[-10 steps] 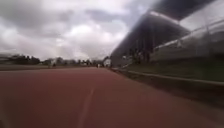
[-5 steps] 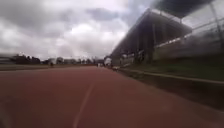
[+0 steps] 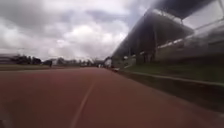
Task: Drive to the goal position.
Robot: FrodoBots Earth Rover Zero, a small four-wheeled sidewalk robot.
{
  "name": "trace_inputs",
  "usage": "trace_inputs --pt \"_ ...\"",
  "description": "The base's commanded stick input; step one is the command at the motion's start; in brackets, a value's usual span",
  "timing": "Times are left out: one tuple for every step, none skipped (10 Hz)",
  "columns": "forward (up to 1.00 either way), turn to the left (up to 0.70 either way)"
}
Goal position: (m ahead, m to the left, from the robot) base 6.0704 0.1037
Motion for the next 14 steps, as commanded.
trace_inputs --pt "0.70 0.01" --pt "0.70 0.01" --pt "0.70 0.01" --pt "0.70 0.01" --pt "0.70 0.01" --pt "0.70 0.01" --pt "0.70 0.01" --pt "0.70 0.01" --pt "0.70 0.13" --pt "0.70 0.28" --pt "0.70 0.36" --pt "0.70 0.36" --pt "0.70 0.30" --pt "0.70 0.14"
